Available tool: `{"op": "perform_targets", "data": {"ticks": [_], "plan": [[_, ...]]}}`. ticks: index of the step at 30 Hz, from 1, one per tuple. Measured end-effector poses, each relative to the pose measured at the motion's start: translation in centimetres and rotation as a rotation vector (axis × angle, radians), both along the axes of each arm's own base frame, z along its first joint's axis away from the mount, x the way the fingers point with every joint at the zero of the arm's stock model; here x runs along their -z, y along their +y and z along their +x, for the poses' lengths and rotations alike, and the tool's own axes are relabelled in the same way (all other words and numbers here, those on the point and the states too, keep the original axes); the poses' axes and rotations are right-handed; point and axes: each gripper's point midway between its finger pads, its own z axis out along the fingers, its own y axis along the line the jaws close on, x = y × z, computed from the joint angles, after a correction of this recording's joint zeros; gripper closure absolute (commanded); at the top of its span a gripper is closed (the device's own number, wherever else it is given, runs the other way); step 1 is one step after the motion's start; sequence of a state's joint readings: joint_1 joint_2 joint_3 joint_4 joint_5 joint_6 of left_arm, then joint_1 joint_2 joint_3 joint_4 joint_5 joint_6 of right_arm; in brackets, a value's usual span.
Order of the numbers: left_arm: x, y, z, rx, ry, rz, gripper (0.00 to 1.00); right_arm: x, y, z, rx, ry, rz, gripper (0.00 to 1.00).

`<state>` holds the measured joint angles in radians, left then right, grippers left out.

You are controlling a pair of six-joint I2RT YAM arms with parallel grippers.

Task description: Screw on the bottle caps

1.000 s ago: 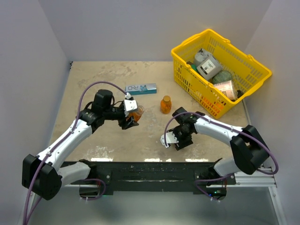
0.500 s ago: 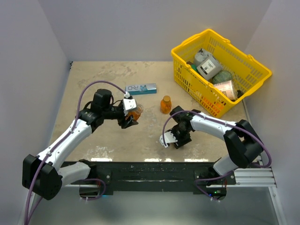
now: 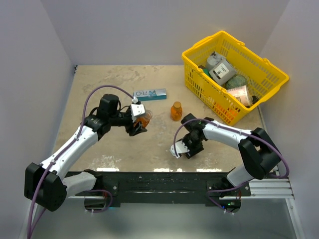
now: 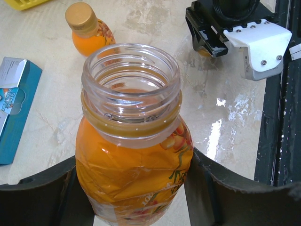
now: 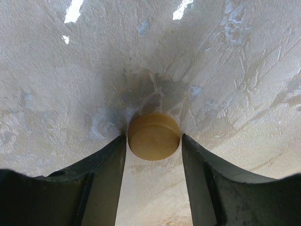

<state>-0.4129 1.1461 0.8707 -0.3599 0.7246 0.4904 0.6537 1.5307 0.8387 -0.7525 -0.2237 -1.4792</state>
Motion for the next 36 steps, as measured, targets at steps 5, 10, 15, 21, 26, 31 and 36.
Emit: {"op": "perform_targets", "data": {"ticks": [5,10,15,21,26,31,36], "plan": [[0.0,0.0,0.0,0.0,0.0,0.0,1.0,0.0,-0.1,-0.1,-0.003,0.0,-0.003,0.66],[0.1,0.0,0.1,0.0,0.001,0.0,1.0,-0.2,0.0,-0.1,0.002,0.0,0.008,0.75],[1.0,0.1,0.1,0.023,0.0,0.034,1.0,-4.3,0.9,-0.2,0.036,-0.029,0.089,0.76],[1.5,0.1,1.9,0.14,-0.015,0.174,1.0,-18.2,5.4,2.0,0.114,-0.193,0.414,0.76],[0.5,0.0,2.9,0.23,-0.052,0.236,1.0,-26.3,7.1,1.9,0.2,-0.246,0.64,0.75],[-1.1,-0.1,2.3,0.297,-0.094,0.248,1.0,-28.5,8.7,2.1,0.264,-0.194,0.718,0.73],[-2.2,-0.9,1.3,0.362,-0.126,0.259,1.0,-28.7,10.6,2.8,0.288,-0.159,0.742,0.73]]}}
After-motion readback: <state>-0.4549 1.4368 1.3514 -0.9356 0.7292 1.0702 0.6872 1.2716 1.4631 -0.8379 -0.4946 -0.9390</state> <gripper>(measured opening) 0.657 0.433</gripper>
